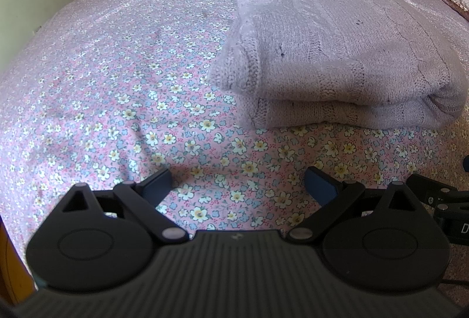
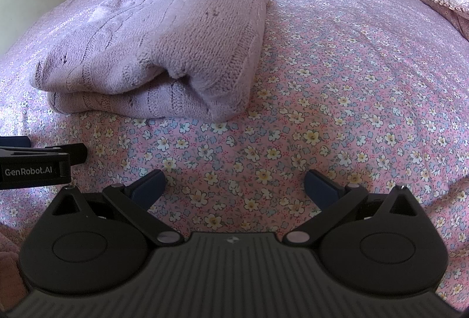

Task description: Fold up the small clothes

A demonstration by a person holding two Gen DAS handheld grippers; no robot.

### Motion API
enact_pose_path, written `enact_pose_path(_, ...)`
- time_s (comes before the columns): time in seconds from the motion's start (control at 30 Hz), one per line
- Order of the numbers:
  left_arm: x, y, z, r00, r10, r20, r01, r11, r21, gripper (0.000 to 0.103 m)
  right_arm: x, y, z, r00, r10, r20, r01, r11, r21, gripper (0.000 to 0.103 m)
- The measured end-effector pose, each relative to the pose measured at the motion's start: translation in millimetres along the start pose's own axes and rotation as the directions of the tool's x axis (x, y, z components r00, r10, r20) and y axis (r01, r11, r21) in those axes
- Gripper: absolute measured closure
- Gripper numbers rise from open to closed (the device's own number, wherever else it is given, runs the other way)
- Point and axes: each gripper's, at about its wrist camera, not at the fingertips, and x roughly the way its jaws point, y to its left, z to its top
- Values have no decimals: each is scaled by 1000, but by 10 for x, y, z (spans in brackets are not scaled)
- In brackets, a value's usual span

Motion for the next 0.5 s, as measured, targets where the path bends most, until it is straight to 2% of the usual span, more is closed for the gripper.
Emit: enact_pose_path(0.5,1,5,6,1000,1,0,-1,1000,0,4,1,1,0,1000,0,0,0,1000,0,0)
